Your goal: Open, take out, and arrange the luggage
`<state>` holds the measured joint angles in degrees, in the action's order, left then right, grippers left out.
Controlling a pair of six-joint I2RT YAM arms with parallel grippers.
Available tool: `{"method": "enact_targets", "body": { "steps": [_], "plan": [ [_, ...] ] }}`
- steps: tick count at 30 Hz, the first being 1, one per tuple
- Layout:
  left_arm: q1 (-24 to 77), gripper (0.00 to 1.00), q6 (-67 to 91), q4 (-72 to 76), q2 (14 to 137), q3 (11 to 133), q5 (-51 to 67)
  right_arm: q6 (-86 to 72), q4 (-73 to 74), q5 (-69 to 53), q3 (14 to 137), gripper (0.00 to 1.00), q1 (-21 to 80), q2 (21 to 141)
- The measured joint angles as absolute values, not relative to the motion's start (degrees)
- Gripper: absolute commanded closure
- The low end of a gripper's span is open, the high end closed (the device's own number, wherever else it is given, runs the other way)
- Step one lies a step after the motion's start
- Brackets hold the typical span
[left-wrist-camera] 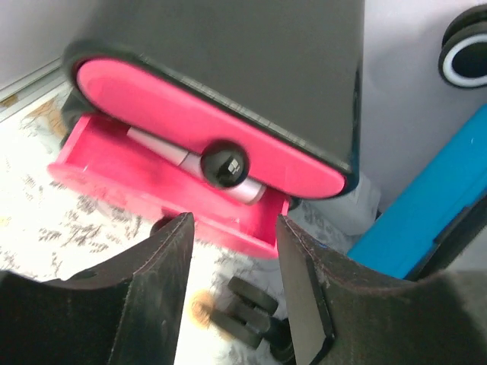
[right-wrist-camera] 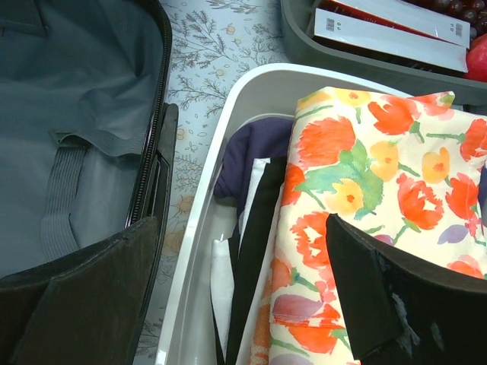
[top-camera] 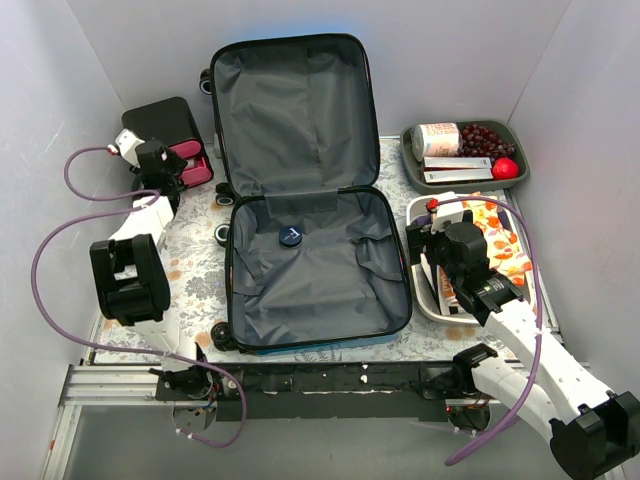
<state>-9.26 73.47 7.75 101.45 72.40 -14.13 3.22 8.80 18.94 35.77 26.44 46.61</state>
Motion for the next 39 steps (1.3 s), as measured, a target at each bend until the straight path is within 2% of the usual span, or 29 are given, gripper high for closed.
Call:
{"method": "enact_targets", "body": {
  "steps": [5, 10, 13, 18, 23, 31, 39],
  "plan": [
    [-9.26, 0.62, 75.64, 8.6, 95.83, 64.49, -13.08, 3.2, 8.78, 18.87, 35.77, 0.02, 26.44, 46.61],
    [-9.26, 0.69, 78.91, 7.44, 95.88, 60.55, -11.99, 3.18, 8.78, 18.26, 35.77, 0.02, 26.44, 46.61],
    [-9.26, 0.73, 80.01, 6.33, 98.7, 62.3, -11.99, 3.18, 8.78, 18.02, 35.77, 0.02, 26.44, 46.61],
    [-9.26, 0.73, 81.08, 4.51, 107.96, 70.32, -12.49, 3.16, 8.78, 17.85, 35.77, 0.02, 26.44, 46.61],
    [-9.19, 0.71, 82.59, 2.24, 113.95, 75.29, -14.55, 3.18, 8.8, 18.06, 35.77, 0.02, 26.44, 46.61],
    [-9.19, 0.64, 84.2, 1.48, 116.16, 78.41, -15.79, 3.25, 8.82, 18.74, 35.77, 0.02, 26.44, 46.92],
    [-9.19, 0.47, 80.49, 10.94, 113.12, 65.34, -14.15, 3.27, 8.82, 19.38, 35.77, 0.02, 26.44, 47.66]
  ]
}}
